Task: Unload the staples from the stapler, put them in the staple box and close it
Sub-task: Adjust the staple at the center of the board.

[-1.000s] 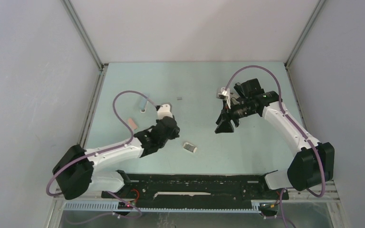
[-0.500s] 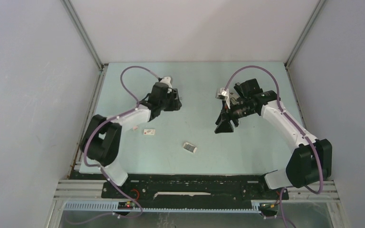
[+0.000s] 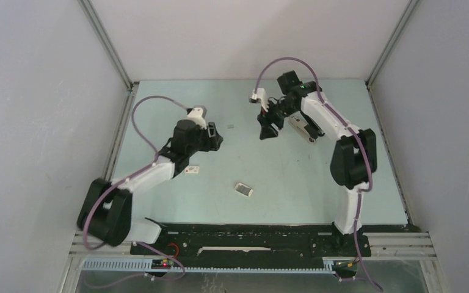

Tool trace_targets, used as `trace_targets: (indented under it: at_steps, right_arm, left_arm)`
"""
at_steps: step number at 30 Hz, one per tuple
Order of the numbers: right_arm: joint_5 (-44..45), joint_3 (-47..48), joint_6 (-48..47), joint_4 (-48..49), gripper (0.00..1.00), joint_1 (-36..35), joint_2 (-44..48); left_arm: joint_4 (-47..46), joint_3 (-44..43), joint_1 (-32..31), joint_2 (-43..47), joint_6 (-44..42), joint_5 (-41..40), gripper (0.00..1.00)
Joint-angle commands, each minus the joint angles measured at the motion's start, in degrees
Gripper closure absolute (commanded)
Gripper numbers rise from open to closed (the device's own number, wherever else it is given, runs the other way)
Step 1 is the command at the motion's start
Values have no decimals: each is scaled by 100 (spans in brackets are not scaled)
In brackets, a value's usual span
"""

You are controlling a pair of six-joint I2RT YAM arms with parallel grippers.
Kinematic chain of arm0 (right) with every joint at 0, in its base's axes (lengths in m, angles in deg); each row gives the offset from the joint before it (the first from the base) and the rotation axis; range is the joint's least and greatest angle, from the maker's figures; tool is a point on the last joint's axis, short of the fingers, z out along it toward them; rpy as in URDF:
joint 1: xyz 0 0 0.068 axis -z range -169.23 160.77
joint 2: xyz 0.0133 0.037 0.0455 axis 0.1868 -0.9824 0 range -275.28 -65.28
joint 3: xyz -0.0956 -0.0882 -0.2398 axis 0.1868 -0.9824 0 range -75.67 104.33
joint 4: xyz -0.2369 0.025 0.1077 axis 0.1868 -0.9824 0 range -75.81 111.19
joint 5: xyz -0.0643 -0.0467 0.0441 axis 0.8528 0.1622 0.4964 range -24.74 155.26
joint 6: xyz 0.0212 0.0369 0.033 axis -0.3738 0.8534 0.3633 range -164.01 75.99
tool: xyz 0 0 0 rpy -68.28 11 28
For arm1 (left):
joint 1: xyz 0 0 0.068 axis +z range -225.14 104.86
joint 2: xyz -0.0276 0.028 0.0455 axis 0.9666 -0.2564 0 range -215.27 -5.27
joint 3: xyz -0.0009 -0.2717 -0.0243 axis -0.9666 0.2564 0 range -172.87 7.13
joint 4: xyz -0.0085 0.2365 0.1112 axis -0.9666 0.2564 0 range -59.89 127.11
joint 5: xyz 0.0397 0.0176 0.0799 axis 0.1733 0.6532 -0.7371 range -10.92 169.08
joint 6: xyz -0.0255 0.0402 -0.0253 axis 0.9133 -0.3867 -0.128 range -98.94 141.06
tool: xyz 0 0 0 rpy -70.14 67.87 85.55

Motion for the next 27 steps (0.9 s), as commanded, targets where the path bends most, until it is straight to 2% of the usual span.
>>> trace_targets:
  at_steps: [1,4,6,11,16,22,27]
  right_arm:
    - [746,1486,-1484,-884,30,-190,-785]
    - [1011,2225,-2616,-1082,27,-319,-1351]
    - [1036,2689,-3014,-1084,24,-380,-1678]
    - [986,3586,-2871,-669,13,-527,-2531]
    - [896,3722,-2292,236,10,-627,-2974]
    - [536,3721,-1856,935,15,-689,-3164]
    - [654,3712,-1756,1256,25,-814,-3298]
  left_arm:
    - [-1432,1189,-16,1291,-322,-628,32]
    - [-1986,1837,-14,1880,-301,-974,25]
    - [-2255,2092,-32,2102,-294,-1166,22]
    - [-2673,2537,-74,2365,-281,-1280,14]
    - [-2817,2655,-114,2427,-299,-1341,11]
    - [-2972,2805,-126,2542,-273,-1401,11]
    - [-3007,2835,-125,2559,-265,-1419,11]
